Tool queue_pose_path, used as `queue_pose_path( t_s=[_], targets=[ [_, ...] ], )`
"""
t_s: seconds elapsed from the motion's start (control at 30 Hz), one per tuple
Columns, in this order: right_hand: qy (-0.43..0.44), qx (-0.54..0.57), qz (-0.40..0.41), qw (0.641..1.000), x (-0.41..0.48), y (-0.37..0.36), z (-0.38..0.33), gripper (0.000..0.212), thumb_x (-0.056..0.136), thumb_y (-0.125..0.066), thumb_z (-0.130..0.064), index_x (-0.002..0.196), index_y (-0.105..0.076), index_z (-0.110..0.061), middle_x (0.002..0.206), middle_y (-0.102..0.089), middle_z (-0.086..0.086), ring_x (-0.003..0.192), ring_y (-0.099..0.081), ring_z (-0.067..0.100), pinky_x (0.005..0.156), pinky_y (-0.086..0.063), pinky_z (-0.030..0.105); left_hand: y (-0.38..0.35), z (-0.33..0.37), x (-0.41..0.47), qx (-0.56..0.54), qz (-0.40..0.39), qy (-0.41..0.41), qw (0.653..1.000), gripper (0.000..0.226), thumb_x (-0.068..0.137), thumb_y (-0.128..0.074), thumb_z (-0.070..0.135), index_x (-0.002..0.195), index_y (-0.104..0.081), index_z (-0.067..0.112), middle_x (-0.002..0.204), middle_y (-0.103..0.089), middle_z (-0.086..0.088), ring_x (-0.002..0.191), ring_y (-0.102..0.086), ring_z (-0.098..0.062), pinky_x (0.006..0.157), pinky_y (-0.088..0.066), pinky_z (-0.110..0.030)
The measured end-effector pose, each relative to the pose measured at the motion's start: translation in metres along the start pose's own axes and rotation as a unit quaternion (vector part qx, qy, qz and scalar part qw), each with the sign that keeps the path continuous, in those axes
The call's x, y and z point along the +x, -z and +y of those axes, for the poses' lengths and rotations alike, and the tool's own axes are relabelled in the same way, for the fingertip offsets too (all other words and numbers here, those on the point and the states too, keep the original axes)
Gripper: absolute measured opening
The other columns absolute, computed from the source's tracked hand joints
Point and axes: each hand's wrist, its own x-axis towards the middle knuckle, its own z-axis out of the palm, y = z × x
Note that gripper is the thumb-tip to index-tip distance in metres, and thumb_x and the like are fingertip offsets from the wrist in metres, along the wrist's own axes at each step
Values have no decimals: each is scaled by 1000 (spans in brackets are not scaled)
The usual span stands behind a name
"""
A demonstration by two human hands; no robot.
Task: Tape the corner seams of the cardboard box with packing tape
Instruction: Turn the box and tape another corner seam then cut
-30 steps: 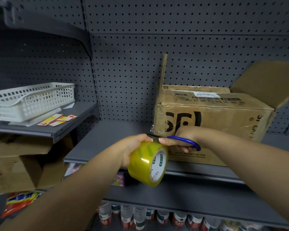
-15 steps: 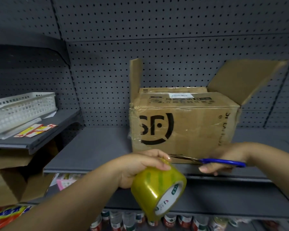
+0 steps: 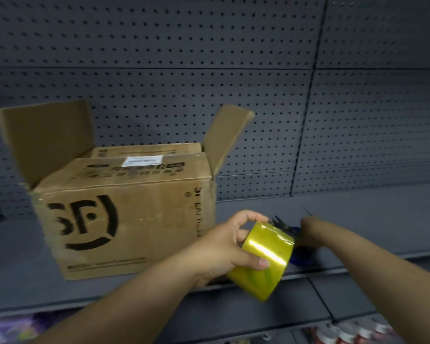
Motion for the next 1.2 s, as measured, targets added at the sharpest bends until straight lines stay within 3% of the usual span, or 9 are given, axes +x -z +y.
queue_pose_path(
  t_s=[0.07,0.23,0.3,0.37,0.4,0.8,0.93,1.07,1.2],
  targets=[
    [-5,-3,30,1000,14,-1,1,48,85,-57,-44,109,-58,-3,119,-60,16,109,-58,28,85,-46,30,-9,-2,21,13,32,-6,999,58,72,-73,-5,109,-49,33,90,-68,3,82,-62,-15,78,-50,-36],
    [41,122,170,977,34,0,11,34,91,-52,-34,76,-57,-3,93,-66,12,93,-61,28,68,-41,29,-18,-8,58,15,103,-21,994,56,75,-68,-9,112,-46,27,100,-64,-6,82,-60,-14,71,-52,-30],
    [155,355,229,893,27,3,7,36,90,-54,-40,91,-67,-7,87,-67,-3,83,-62,7,70,-43,26,-19,-11,70,32,132,-31,990,56,73,-71,-6,109,-46,29,107,-63,-11,85,-60,-14,74,-50,-32],
    [285,536,165,777,10,9,1,25,89,-53,-34,97,-68,-16,87,-66,-14,76,-59,-11,77,-46,18,-19,-13,80,42,157,-45,986,58,69,-73,-1,109,-45,30,111,-62,-14,86,-59,-15,77,-49,-34],
    [327,545,136,760,4,11,-2,17,89,-55,-25,101,-66,-19,91,-65,-14,79,-58,-14,81,-46,12,-19,-14,85,48,165,-51,984,58,68,-72,-1,110,-45,30,111,-62,-15,86,-59,-14,78,-48,-34],
    [318,475,361,736,14,0,-10,7,79,-68,-6,81,-75,-8,72,-60,-7,78,-54,-12,70,-38,2,-28,-29,103,160,260,-70,950,75,73,-74,8,126,-33,42,120,-57,-3,106,-59,-16,93,-49,-39],
    [321,485,347,736,10,-3,-14,7,80,-67,-6,81,-73,-5,74,-60,-2,74,-55,-10,69,-37,2,-33,-29,104,171,303,-67,935,78,75,-73,7,136,-33,33,113,-50,9,104,-51,-6,87,-47,-21],
    [295,555,290,722,4,-5,-16,14,81,-66,-6,75,-71,-18,77,-64,-3,77,-60,8,76,-45,16,-31,-32,107,172,337,-59,924,78,74,-73,5,137,-34,30,119,-53,3,109,-53,-13,92,-46,-28],
    [273,672,190,662,-7,-12,-17,22,84,-61,-1,70,-66,-17,63,-62,-7,56,-53,-2,61,-44,11,-21,-32,111,124,406,-48,904,79,73,-74,3,139,-34,23,117,-59,-6,105,-58,-19,94,-46,-32]
  ],
)
